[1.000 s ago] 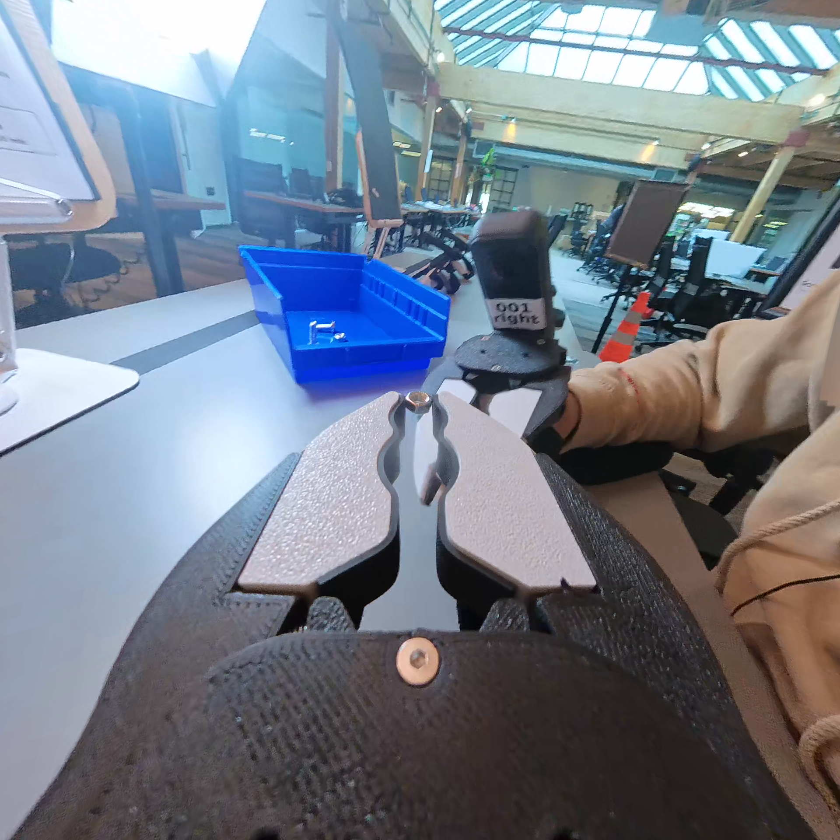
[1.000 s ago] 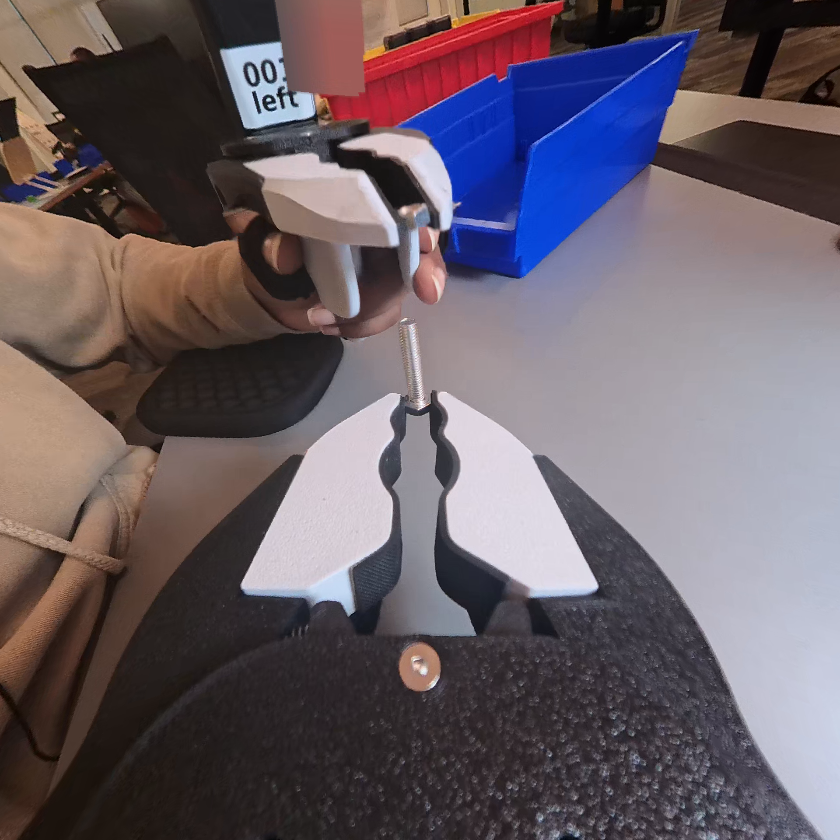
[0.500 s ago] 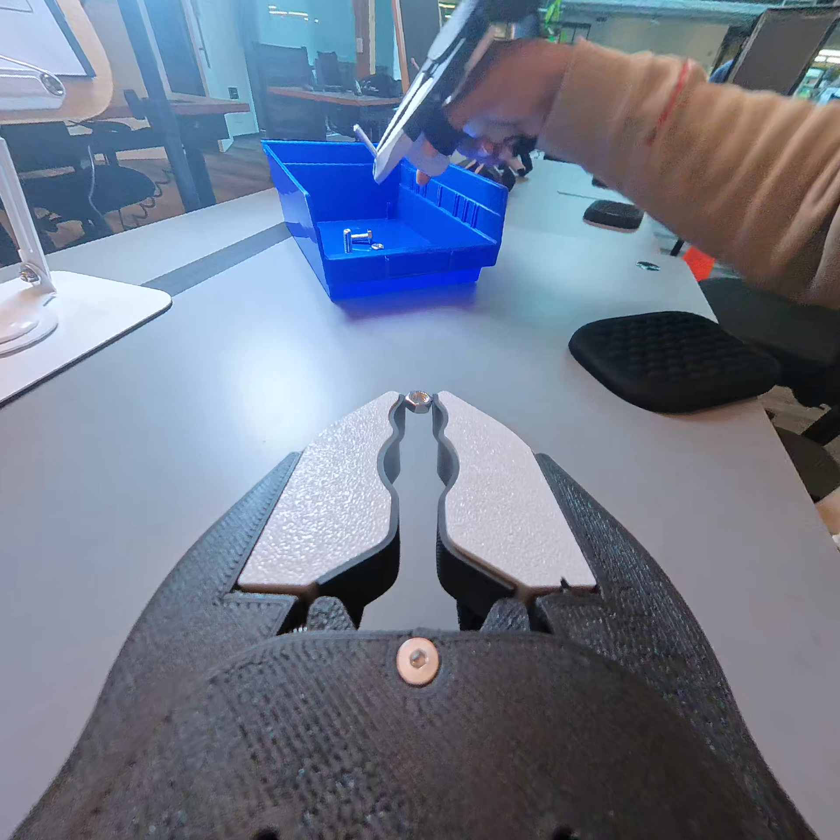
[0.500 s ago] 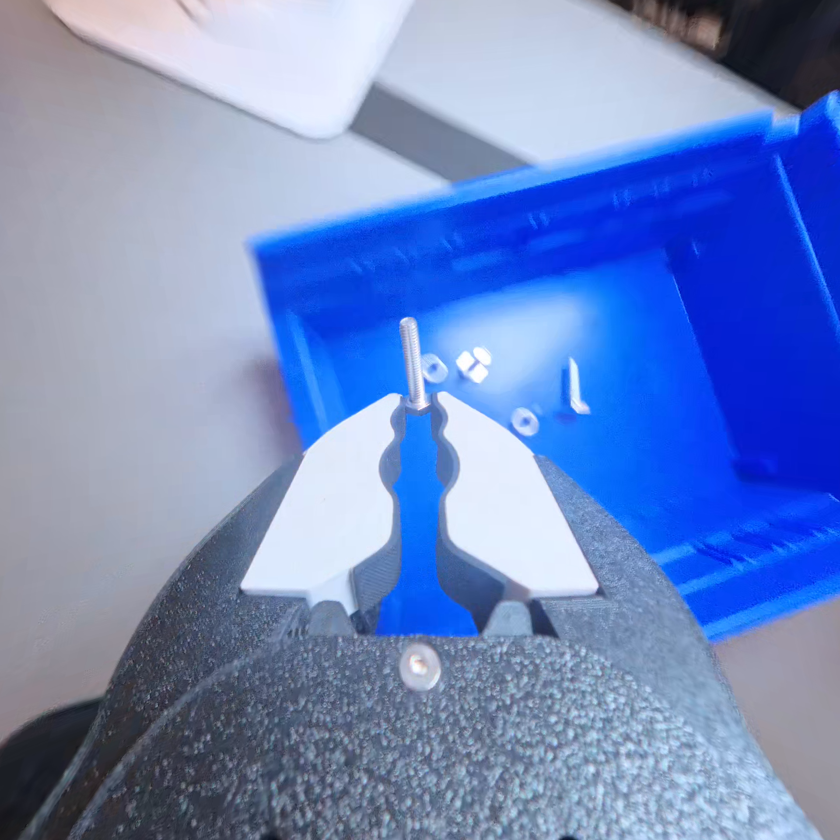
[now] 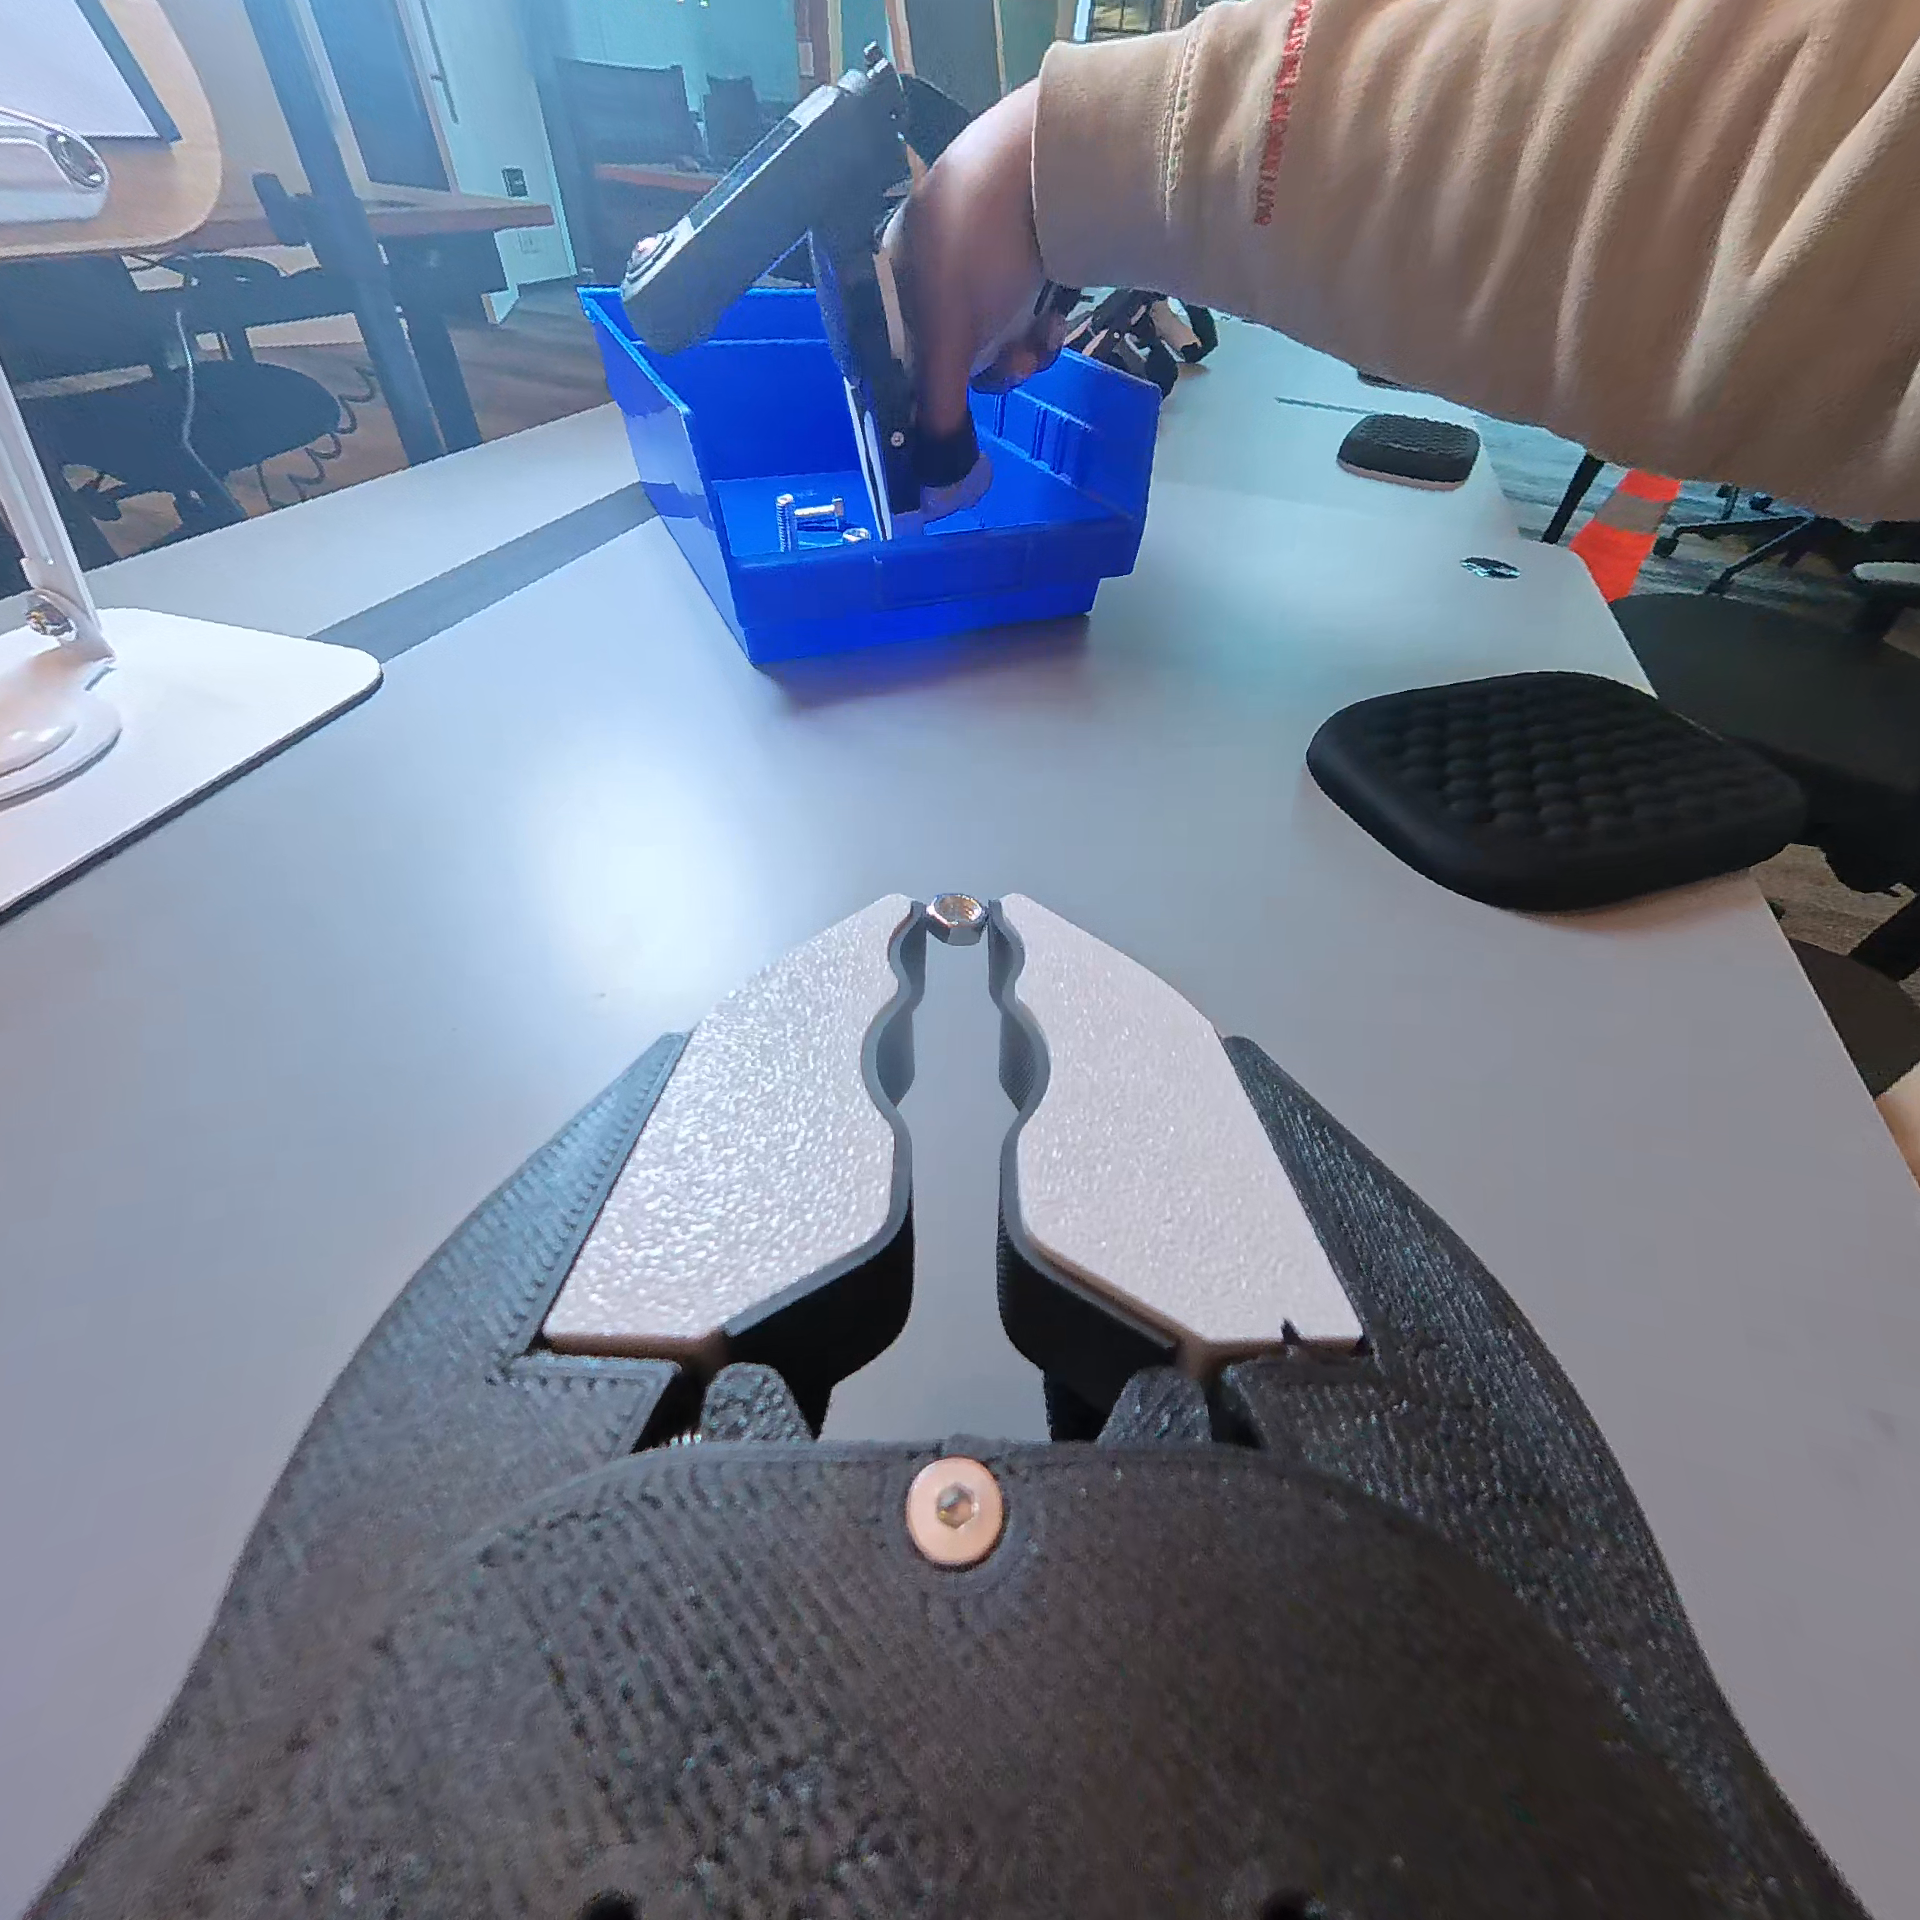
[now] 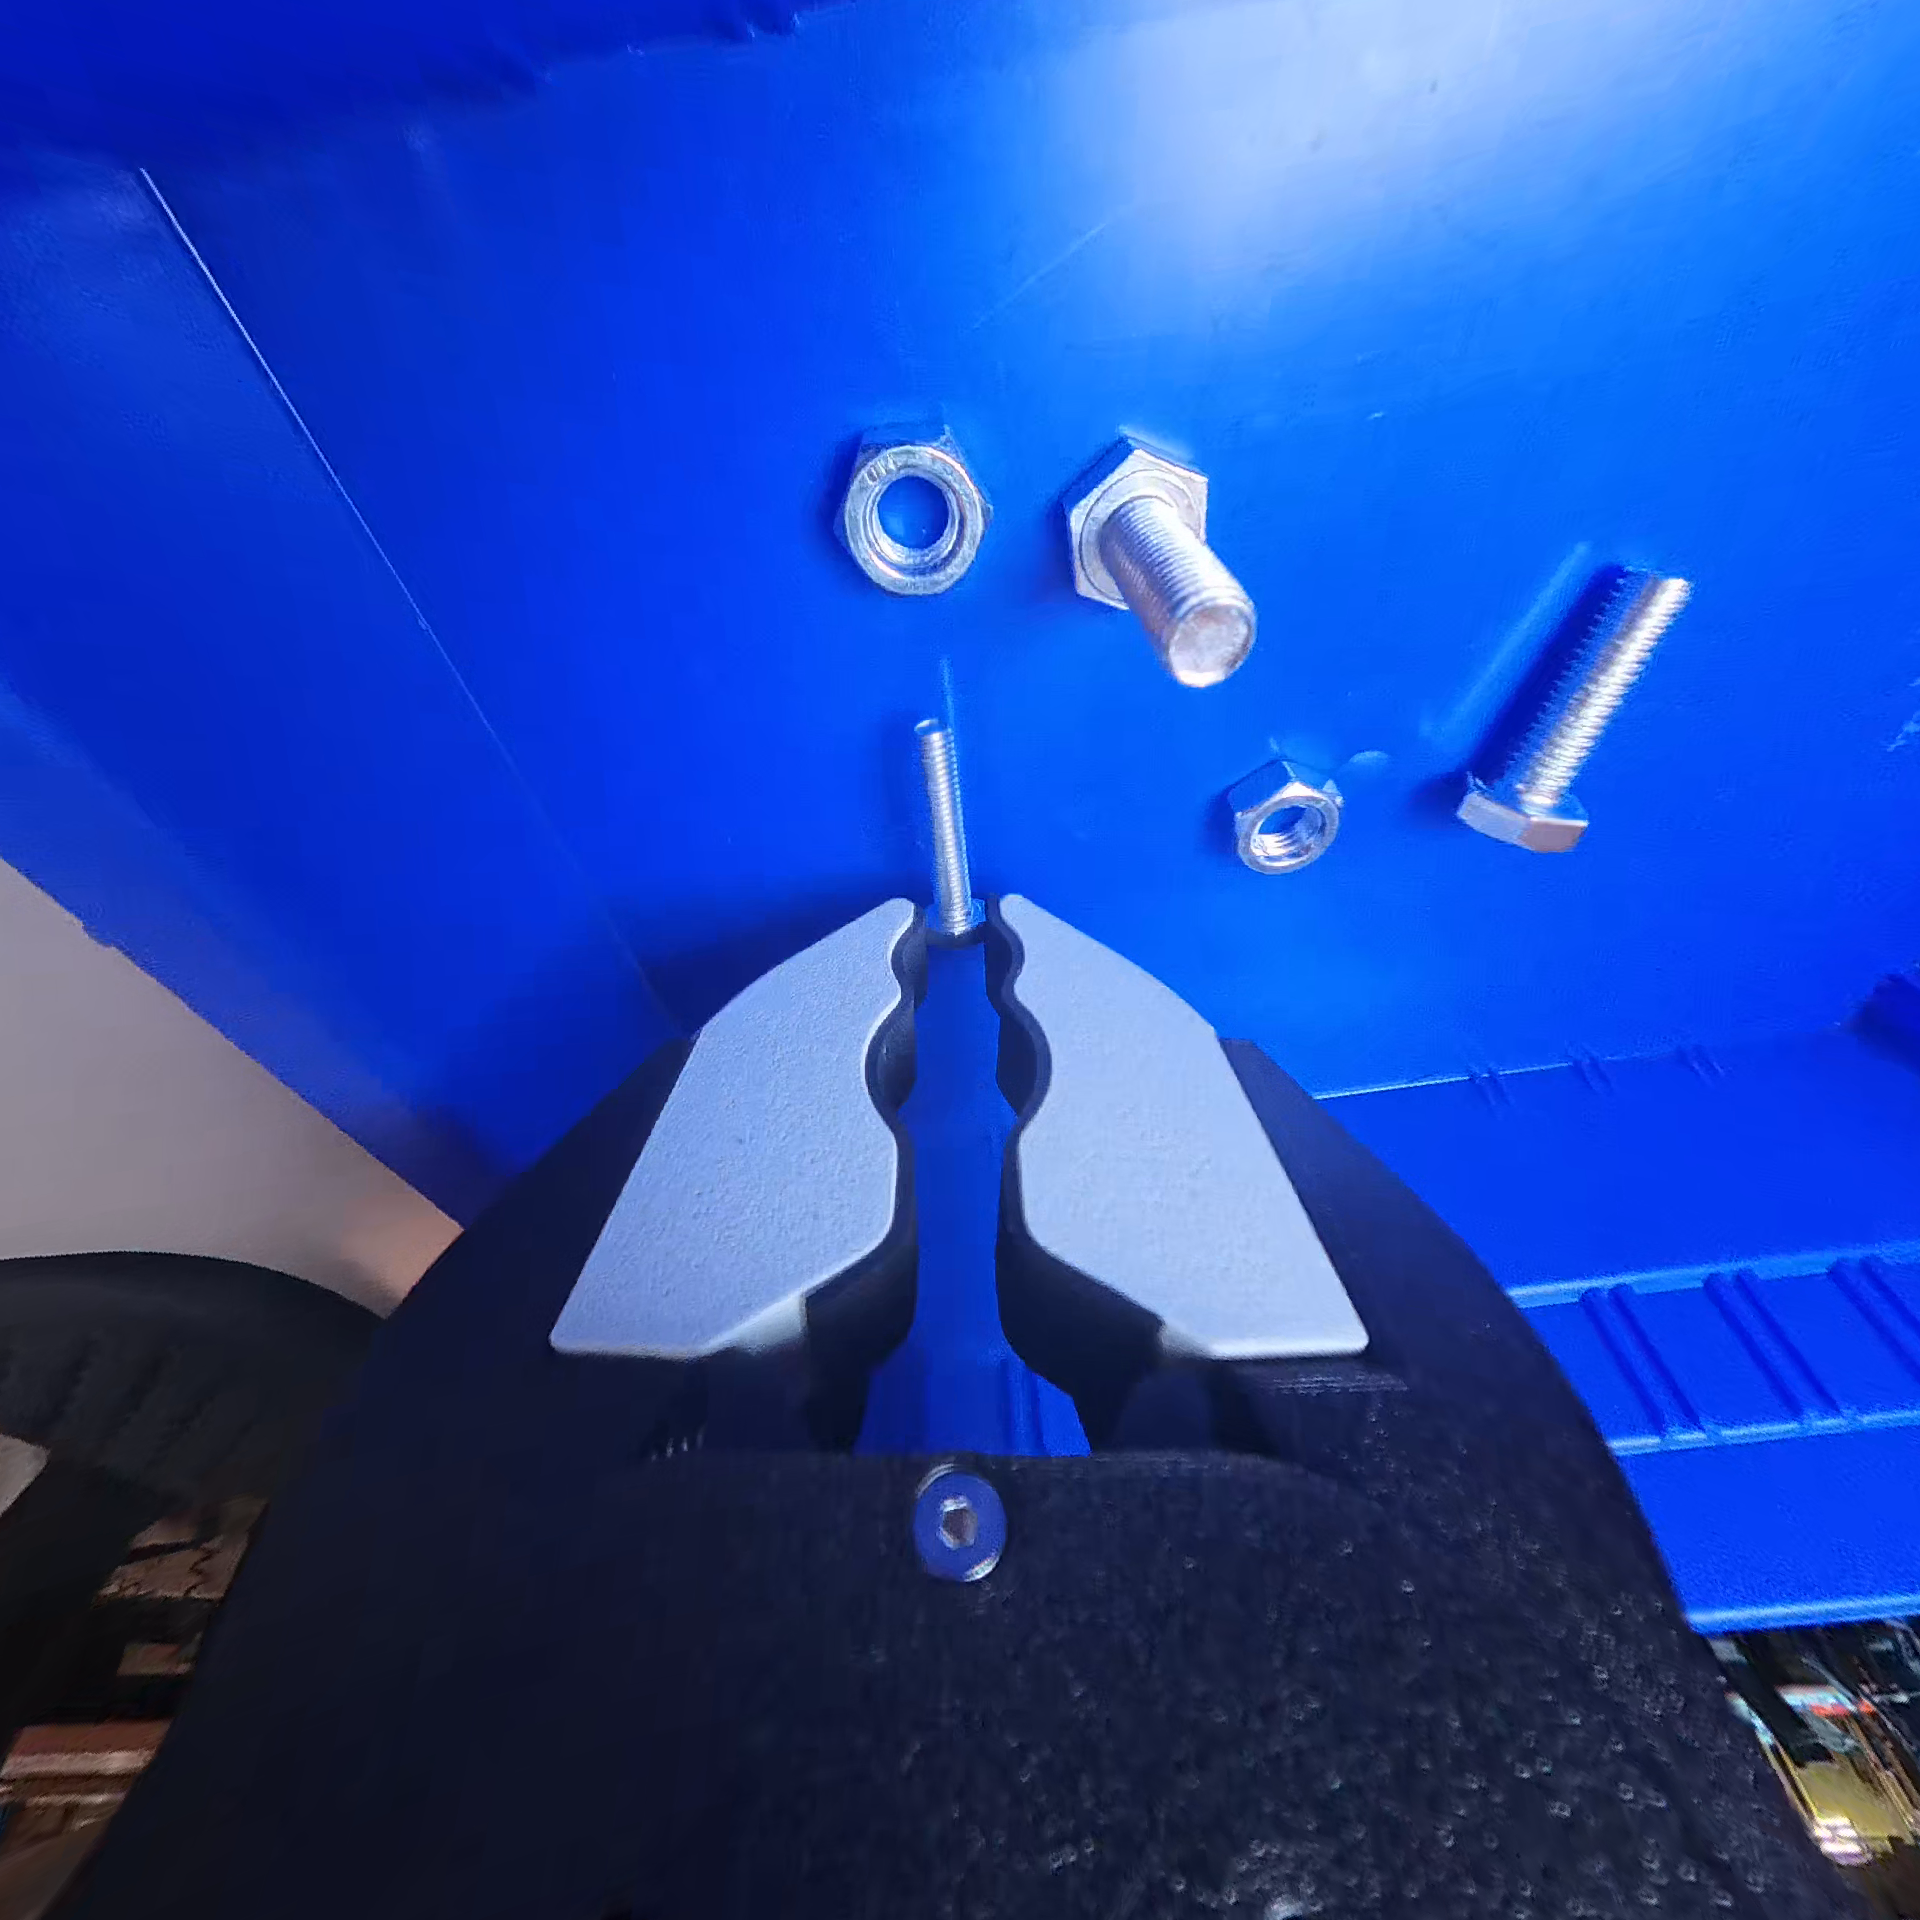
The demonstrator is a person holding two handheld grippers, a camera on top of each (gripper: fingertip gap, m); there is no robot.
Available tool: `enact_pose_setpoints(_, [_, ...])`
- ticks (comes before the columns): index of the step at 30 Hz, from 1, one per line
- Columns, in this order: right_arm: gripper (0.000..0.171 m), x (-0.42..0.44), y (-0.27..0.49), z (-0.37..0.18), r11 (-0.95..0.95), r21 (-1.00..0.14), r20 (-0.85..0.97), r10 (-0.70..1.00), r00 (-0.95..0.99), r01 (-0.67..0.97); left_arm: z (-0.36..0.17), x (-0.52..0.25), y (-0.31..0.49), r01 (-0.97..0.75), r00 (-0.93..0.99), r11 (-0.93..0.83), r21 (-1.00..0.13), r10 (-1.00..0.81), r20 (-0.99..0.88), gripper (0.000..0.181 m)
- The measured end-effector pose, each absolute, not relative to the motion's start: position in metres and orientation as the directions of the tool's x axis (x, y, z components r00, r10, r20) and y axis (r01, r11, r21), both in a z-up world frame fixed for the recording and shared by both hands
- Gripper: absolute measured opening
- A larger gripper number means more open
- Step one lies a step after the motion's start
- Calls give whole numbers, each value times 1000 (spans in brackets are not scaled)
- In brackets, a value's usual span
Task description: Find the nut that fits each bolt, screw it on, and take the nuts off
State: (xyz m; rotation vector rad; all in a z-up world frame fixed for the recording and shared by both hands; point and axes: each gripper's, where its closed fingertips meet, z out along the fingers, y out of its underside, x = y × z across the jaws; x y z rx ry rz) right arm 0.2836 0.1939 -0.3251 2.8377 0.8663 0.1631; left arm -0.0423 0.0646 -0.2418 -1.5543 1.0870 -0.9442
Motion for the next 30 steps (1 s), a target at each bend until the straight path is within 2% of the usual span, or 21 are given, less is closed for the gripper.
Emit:
enact_pose_setpoints(1, [11,282,196,-324,-816,178,59,566,822,549,-242,-42,64,-193,295,-119,-974,-954,58,11])
enact_pose_setpoints(2, [22,280,196,-323,-816,161,56,569,821,555,-242,-41,64,-195,292,-117,-974,-955,56,11])
enact_pose_setpoints(4, [29,278,196,-318,-812,133,64,579,813,568,-243,-41,63,-196,287,-112,-974,-956,53,11])
enact_pose_setpoints(7, [32,270,203,-299,-800,16,111,598,794,600,-242,-41,63,-194,288,-112,-975,-956,53,11])
enact_pose_setpoints(10, [30,230,210,-261,-727,-263,128,625,770,634,-241,-41,64,-187,294,-106,-977,-955,47,11])
enact_pose_setpoints(13, [28,149,189,-217,-548,-590,31,718,695,593,-239,-41,65,-190,303,-82,-978,-953,21,11])
enact_pose_setpoints(15, [28,90,156,-197,-444,-733,-60,797,601,516,-237,-42,65,-195,316,-39,-980,-949,-25,11])
enact_pose_setpoints(17, [27,40,120,-186,-391,-824,-140,842,521,410,-235,-42,64,-220,334,17,-975,-938,-92,11])
enact_pose_setpoints(20, [24,-9,84,-190,-380,-876,-197,844,499,297,-231,-43,65,-282,381,131,-950,-894,-236,11])
enact_pose_setpoints(25, [23,-46,64,-207,-433,-889,-305,801,516,147,-222,-46,66,-381,431,283,-880,-788,-440,11])
enact_pose_setpoints(30, [23,-55,63,-212,-414,-904,-285,773,567,110,-220,-48,67,-468,438,363,-806,-697,-568,11])
